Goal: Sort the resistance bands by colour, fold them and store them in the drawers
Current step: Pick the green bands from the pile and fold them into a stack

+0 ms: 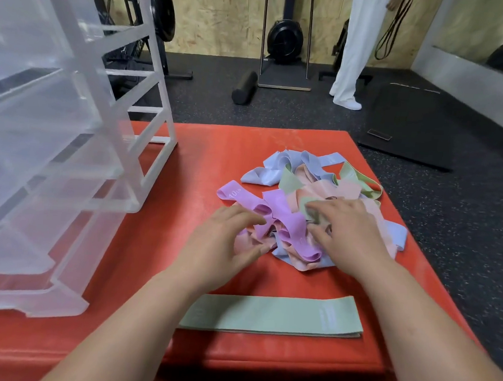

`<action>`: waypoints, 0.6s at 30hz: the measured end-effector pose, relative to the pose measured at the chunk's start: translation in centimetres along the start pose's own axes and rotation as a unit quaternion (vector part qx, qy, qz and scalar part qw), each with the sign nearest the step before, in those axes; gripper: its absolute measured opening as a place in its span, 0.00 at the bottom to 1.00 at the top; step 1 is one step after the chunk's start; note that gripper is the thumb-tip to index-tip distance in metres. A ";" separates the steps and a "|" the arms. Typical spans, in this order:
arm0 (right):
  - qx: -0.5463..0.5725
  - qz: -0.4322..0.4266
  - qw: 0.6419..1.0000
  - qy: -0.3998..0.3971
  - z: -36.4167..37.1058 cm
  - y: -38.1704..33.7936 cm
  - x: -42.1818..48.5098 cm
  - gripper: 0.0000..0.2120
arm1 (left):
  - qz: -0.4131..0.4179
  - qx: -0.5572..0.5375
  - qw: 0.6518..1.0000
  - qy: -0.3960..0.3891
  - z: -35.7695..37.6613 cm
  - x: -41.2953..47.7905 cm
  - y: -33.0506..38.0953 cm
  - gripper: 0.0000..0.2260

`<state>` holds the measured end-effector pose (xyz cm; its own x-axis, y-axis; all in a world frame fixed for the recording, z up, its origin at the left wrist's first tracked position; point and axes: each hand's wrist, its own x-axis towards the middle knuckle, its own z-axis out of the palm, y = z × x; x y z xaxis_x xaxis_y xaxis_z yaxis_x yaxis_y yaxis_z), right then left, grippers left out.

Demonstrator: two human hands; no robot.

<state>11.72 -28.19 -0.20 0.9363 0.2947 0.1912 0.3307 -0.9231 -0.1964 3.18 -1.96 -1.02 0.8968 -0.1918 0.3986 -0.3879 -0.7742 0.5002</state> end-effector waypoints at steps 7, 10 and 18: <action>0.100 0.033 0.987 0.122 -0.7 -0.8 0.7 0.08 | -0.008 0.006 1.000 -0.015 -0.5 -0.9 -0.7 0.17; 0.214 0.005 0.959 0.187 -3.2 -1.9 0.4 0.07 | -0.017 -0.011 1.000 0.018 -0.8 -0.7 -0.8 0.14; 0.476 0.034 0.875 0.081 -4.6 -3.0 -0.7 0.17 | -0.076 -0.136 0.983 0.094 -1.3 0.4 1.0 0.10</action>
<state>9.55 -26.81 4.72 0.9539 0.1377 0.2665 0.2962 -0.2910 -0.9097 2.86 -1.99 0.62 0.9037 0.0481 0.4255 -0.3176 -0.5910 0.7415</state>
